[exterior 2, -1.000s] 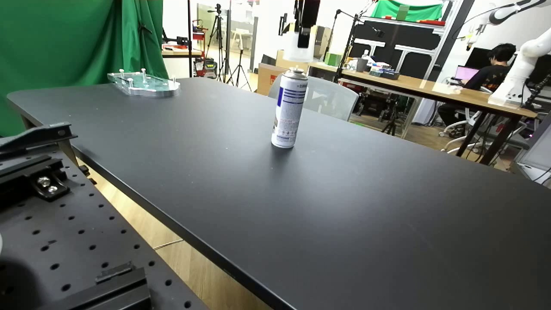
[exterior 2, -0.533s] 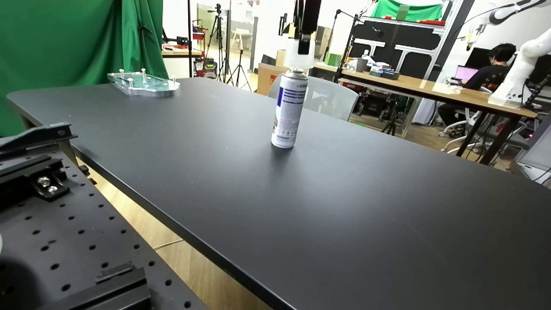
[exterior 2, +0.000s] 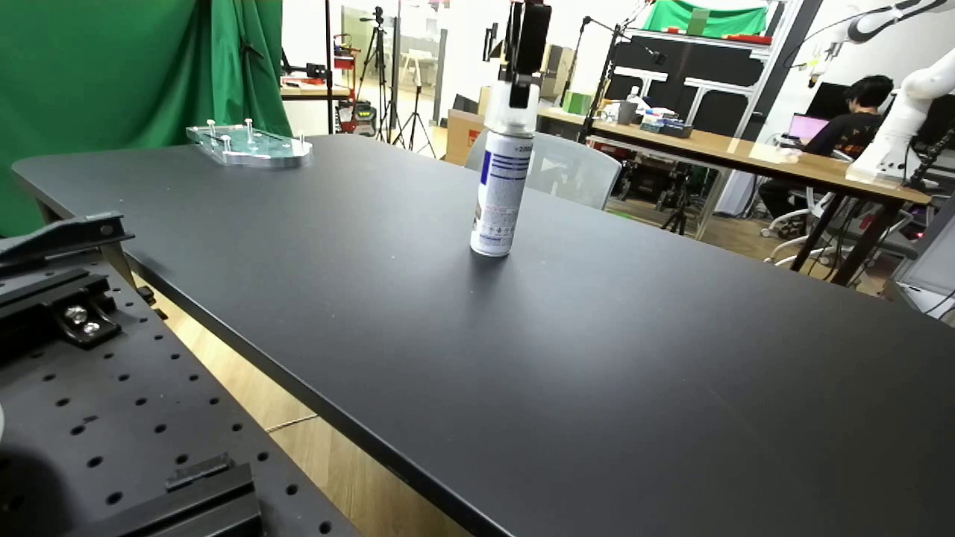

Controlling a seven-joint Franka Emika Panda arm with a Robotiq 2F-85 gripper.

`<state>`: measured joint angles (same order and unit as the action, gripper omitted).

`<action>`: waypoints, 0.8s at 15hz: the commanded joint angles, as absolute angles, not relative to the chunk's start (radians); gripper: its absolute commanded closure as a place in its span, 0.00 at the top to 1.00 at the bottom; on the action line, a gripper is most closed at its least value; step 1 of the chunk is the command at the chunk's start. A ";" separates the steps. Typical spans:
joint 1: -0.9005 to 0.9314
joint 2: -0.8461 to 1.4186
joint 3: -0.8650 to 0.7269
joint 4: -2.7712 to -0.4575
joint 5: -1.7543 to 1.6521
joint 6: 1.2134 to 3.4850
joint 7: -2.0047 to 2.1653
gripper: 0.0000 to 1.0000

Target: Place the lid on the spray bottle

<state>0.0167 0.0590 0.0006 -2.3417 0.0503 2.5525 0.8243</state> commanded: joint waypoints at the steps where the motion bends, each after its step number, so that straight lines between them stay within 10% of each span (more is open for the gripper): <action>1: 0.018 0.078 -0.001 -2.306 0.096 2.513 0.817 0.38; 12: 0.016 0.078 -0.007 -2.294 0.150 2.513 0.809 0.38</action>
